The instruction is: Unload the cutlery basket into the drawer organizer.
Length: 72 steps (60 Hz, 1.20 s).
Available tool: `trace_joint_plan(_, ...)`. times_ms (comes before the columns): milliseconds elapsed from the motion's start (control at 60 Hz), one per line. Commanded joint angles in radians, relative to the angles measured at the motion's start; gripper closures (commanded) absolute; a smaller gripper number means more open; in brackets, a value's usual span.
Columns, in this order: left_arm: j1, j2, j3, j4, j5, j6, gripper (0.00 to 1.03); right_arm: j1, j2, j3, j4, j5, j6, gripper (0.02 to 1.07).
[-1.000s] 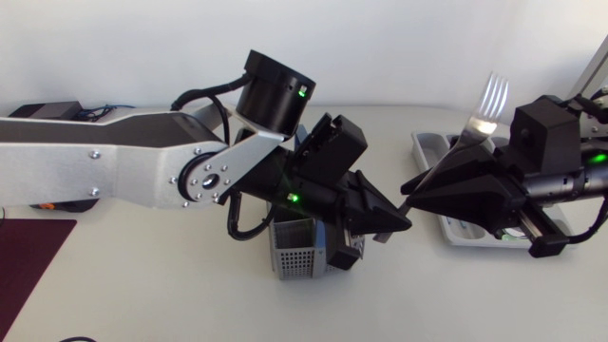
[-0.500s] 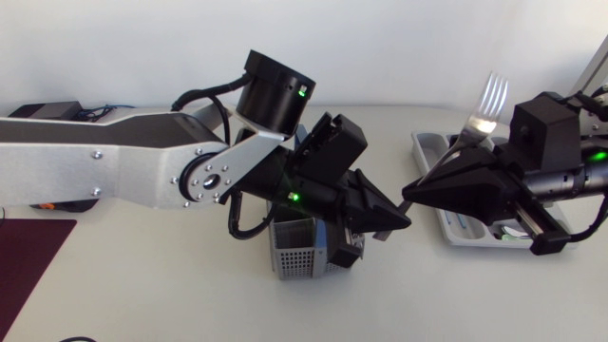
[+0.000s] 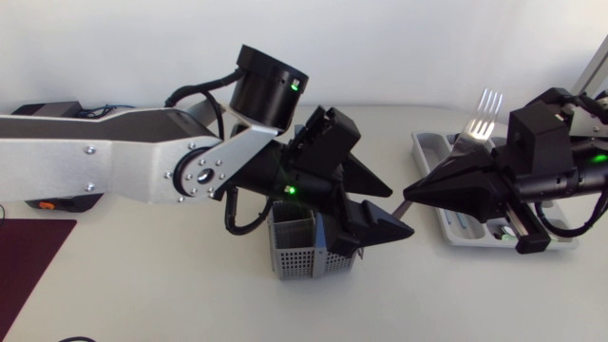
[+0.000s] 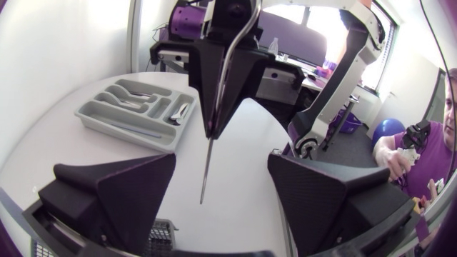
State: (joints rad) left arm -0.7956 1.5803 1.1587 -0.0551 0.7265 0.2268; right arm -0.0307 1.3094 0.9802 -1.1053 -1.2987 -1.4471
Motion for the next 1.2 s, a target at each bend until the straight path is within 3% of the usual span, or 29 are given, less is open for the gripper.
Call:
trace_joint_plan(0, 0.018, -0.048, 0.021, -0.011, -0.004, -0.023, 0.03, -0.023, 0.024, -0.038, 0.028, 0.021, -0.012, 1.02)
trace_joint_plan(333, 0.045, -0.166, -0.014, -0.066, -0.052, -0.009, 0.04, -0.090, 0.007, -0.138, 0.203, 0.121, 0.007, 1.02)
trace_joint_plan(533, 0.056, -0.238, -0.036, -0.127, -0.085, 0.019, 0.04, -0.089, -0.093, -0.278, 0.558, 0.249, 0.221, 1.02)
trace_joint_plan(700, 0.068, -0.289, -0.067, -0.150, -0.110, 0.037, 0.04, -0.075, -0.131, -0.327, 0.685, 0.349, 0.271, 1.02)
trace_joint_plan(850, 0.070, -0.329, -0.090, -0.184, -0.159, 0.071, 0.04, -0.072, -0.179, -0.373, 0.935, 0.472, 0.421, 1.02)
trace_joint_plan(1183, 0.111, -0.402, -0.113, -0.262, -0.236, 0.106, 0.04, -0.083, -0.064, -0.275, 1.047, 0.685, 0.502, 1.02)
